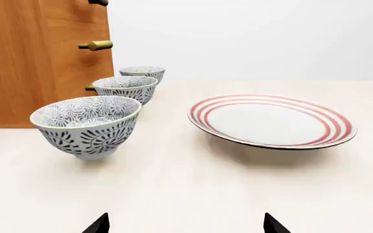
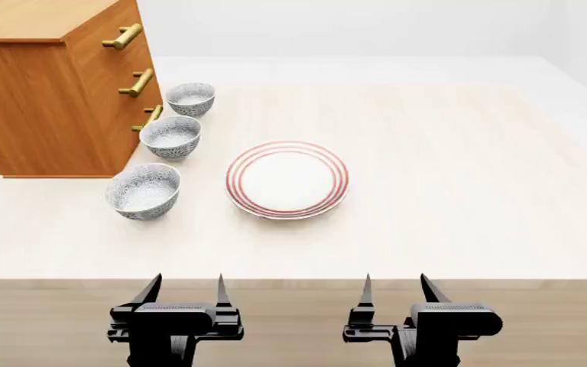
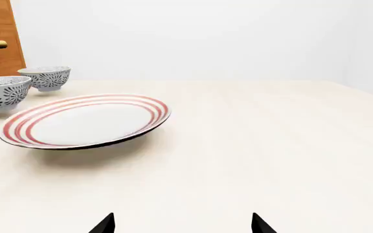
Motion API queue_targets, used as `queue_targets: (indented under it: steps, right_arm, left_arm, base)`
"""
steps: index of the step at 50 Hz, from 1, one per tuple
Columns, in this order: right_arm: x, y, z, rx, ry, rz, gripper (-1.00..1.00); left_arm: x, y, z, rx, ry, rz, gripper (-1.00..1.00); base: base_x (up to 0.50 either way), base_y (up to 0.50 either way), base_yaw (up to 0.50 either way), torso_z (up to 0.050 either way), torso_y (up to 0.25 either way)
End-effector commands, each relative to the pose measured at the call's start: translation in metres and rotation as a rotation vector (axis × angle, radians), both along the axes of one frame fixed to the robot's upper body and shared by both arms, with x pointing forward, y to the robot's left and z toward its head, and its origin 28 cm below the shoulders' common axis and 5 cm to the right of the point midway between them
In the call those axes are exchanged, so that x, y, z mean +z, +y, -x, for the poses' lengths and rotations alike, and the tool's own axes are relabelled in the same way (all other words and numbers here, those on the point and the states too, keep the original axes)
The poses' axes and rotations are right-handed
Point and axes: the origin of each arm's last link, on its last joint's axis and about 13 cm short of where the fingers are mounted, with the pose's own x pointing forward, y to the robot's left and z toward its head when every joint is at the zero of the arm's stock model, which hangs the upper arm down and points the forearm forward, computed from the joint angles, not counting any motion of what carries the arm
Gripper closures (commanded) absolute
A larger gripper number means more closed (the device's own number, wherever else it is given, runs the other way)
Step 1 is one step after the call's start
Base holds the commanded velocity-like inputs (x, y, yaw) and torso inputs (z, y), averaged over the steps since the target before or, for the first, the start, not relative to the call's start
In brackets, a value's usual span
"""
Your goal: Put the bowl in the middle on the plate.
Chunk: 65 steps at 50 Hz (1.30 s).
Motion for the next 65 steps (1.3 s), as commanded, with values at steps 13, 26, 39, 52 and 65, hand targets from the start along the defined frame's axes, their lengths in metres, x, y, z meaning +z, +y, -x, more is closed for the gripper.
queue_targets:
  steps: [13, 26, 39, 52, 65]
  right_arm:
    - [0.0, 0.003, -0.002, -0.018, 0.038, -0.019, -1.0]
    - [0.042, 0.0, -0.001, -0.013, 0.032, 0.0, -1.0]
    - [0.119, -0.009, -0.001, 0.072, -0.048, -0.017, -1.0]
    - [0.105, -0.011, -0.006, 0.051, -0.007, -0.044, -1.0]
    - [0.101, -0.01, -0.007, 0.051, -0.002, -0.056, -1.0]
  left_arm:
    - [-0.001, 0.001, 0.003, -0.021, 0.031, 0.004, -1.0]
    - [0.044, 0.001, 0.001, -0.038, 0.021, -0.008, -1.0]
    - [0.108, 0.002, -0.01, -0.075, -0.032, -0.013, -1.0]
    - [0.097, 0.0, -0.014, -0.071, -0.006, -0.016, -1.0]
    - [0.094, 0.0, -0.013, -0.072, 0.002, -0.02, -1.0]
  base:
    - [0.12, 0.0, 0.0, 0.0, 0.0]
    - [0.08, 0.0, 0.0, 0.0, 0.0]
    - [0.02, 0.0, 0.0, 0.0, 0.0]
    - [0.49, 0.0, 0.0, 0.0, 0.0]
    - [0.5, 0.0, 0.0, 0.0, 0.0]
